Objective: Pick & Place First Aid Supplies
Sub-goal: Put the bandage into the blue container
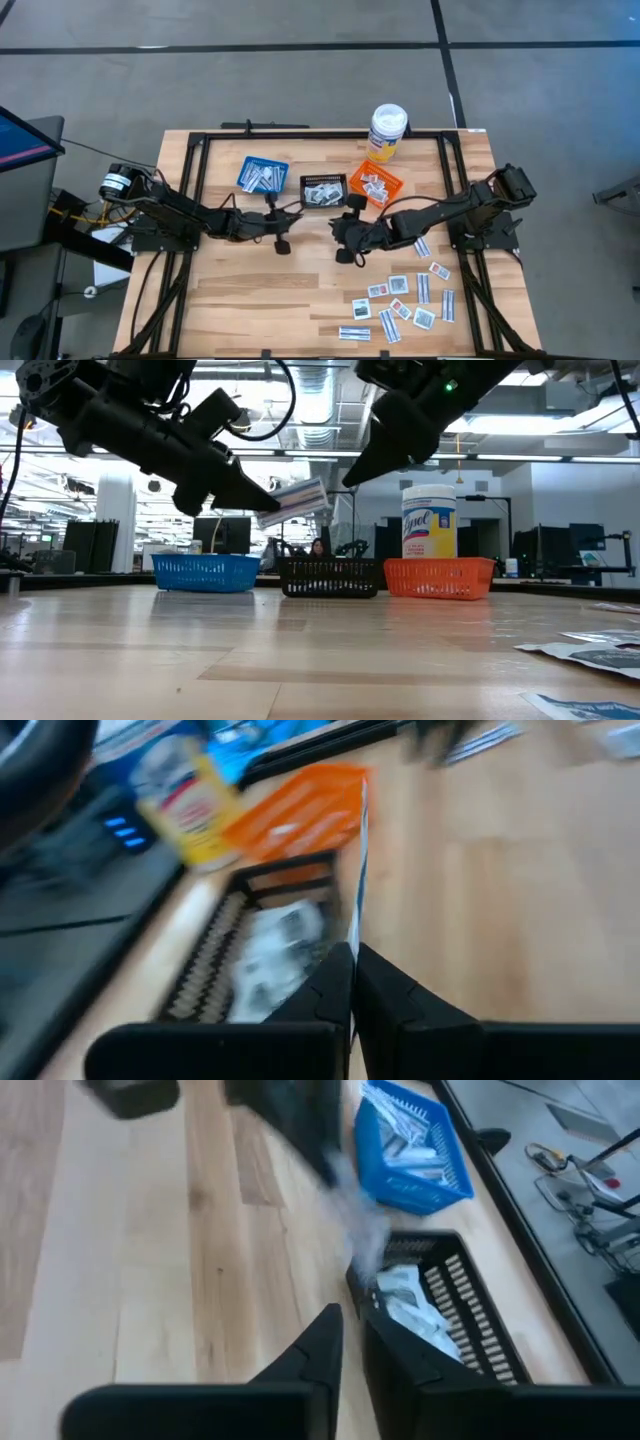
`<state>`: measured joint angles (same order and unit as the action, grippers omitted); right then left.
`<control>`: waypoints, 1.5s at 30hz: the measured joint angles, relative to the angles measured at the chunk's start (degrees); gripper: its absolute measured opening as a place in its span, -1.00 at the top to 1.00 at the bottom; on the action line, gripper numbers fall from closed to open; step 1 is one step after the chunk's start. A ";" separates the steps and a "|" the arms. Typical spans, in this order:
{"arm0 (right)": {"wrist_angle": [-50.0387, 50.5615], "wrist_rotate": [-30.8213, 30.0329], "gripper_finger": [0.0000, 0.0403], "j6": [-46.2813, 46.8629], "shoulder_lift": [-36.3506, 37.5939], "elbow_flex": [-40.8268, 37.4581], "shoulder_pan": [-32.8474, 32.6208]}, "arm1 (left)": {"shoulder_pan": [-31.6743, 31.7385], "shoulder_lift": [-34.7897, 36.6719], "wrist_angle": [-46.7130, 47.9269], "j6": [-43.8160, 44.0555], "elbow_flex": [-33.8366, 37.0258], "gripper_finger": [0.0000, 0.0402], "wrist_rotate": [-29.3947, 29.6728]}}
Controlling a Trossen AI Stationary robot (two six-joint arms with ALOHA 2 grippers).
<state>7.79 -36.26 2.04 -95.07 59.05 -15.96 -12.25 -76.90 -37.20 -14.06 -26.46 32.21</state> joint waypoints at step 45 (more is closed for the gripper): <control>0.06 1.98 0.61 2.54 -0.05 0.00 2.22 | 41.14 20.56 51.90 28.02 0.02 0.96 -20.42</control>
<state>7.85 -34.28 4.58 -95.12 59.05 -13.74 28.89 -56.35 14.70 13.95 -26.44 11.79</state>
